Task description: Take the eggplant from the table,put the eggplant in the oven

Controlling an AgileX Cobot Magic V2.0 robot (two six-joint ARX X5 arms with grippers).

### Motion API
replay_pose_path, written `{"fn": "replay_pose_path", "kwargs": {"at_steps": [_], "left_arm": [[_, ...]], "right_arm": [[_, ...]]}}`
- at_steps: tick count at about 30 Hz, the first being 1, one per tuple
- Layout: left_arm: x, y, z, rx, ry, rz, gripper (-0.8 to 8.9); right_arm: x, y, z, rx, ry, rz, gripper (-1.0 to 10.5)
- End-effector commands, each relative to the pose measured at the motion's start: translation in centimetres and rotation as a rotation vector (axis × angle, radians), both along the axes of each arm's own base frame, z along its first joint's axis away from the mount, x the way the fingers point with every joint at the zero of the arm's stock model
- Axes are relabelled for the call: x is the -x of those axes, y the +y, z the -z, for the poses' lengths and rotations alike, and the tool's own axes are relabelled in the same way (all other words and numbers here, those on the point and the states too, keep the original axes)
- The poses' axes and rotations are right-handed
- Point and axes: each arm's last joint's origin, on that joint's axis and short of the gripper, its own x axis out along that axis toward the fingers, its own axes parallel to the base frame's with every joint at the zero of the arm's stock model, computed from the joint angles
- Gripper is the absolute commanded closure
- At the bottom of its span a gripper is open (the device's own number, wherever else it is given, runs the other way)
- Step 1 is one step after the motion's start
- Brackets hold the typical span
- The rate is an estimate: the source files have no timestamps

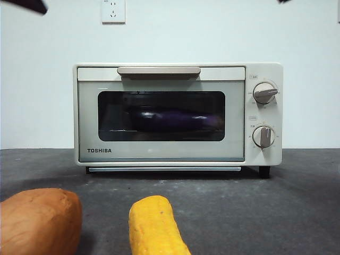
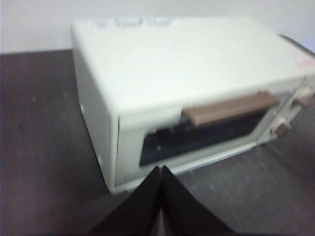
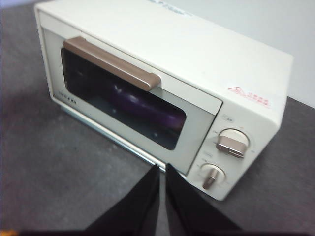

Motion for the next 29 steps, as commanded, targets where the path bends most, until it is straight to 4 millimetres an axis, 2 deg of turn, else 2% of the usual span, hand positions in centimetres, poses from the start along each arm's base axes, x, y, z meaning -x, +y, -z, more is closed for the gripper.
{"fn": "replay_pose_path", "kwargs": {"at_steps": [1, 4, 8, 24, 26, 29], "left_arm": [[1.6, 0.3, 1.2, 0.061, -0.033, -0.014, 8.07], [3.0, 0.6, 2.1, 0.097, -0.067, -0.008, 8.07], [4.1, 1.0, 2.4, 0.098, -0.053, -0.004, 8.06], [4.3, 1.1, 2.6, 0.094, -0.047, -0.002, 8.06], [5.2, 1.5, 2.3, 0.103, -0.072, -0.008, 8.06], [7.1, 2.9, 1.8, -0.005, -0.222, -0.022, 8.05]], "right_arm": [[-0.1, 0.1, 1.3, -0.082, -0.034, -0.002, 9.4], [-0.2, 0.1, 2.6, -0.114, -0.06, 0.003, 9.4], [-0.2, 0.1, 2.9, -0.113, -0.061, 0.007, 9.4], [0.3, -0.5, 2.2, -0.154, -0.09, 0.005, 9.4], [0.3, -0.6, 2.2, -0.16, -0.094, 0.005, 9.4], [0.5, -0.8, 1.9, -0.176, -0.106, 0.005, 9.4]]}}
